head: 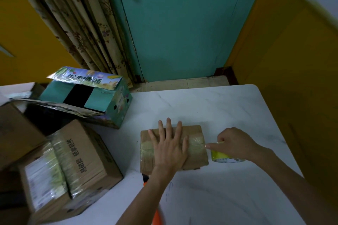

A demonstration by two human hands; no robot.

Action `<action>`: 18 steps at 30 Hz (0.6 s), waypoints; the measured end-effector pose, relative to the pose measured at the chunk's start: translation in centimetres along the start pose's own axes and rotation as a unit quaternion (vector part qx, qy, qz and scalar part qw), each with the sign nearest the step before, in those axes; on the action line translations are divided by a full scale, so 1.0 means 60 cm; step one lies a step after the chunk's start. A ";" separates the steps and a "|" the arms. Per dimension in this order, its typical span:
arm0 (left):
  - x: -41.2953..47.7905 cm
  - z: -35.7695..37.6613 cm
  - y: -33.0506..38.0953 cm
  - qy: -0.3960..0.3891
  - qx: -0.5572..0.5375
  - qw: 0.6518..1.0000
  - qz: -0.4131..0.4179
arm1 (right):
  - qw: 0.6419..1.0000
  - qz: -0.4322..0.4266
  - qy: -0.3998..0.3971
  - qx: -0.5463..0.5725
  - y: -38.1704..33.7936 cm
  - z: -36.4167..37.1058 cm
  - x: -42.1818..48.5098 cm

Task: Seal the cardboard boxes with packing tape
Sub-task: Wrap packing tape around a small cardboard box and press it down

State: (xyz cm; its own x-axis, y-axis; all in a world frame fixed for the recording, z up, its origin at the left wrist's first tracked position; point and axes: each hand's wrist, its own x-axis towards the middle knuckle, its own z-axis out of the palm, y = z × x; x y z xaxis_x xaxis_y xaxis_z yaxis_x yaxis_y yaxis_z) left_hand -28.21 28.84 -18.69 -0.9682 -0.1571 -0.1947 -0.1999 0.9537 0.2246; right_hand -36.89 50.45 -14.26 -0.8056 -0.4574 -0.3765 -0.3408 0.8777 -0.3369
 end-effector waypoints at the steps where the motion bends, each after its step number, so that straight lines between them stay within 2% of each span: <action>1: -0.001 0.000 0.001 -0.004 0.002 1.000 0.003 | 1.000 -0.004 0.000 -0.005 0.001 -0.002 0.001; 5: 0.000 0.003 -0.001 0.006 0.020 1.000 0.011 | 1.000 -0.010 0.008 -0.008 0.005 0.005 0.004; 9: 0.011 -0.019 0.021 -0.034 0.023 0.999 -0.005 | 1.000 -0.002 0.017 0.015 0.008 0.031 -0.001; 13: 0.009 -0.002 0.047 -0.010 0.016 0.999 0.038 | 1.000 0.000 0.007 0.016 0.002 0.029 -0.005; 15: 0.013 0.007 0.045 0.011 0.024 0.999 0.043 | 1.000 0.013 0.015 0.022 0.004 0.014 -0.006; 18: 0.011 0.000 0.044 0.001 0.017 0.999 0.038 | 1.000 0.001 0.022 -0.006 0.000 -0.002 -0.009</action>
State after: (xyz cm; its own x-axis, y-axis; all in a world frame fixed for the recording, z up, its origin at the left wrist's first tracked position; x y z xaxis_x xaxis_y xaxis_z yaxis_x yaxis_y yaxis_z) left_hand -29.37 31.24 -18.20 -0.9807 -0.0840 -0.1767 -0.1203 0.9712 0.2058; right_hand -36.49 50.72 -13.98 -0.8267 -0.4491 -0.3389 -0.3446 0.8803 -0.3260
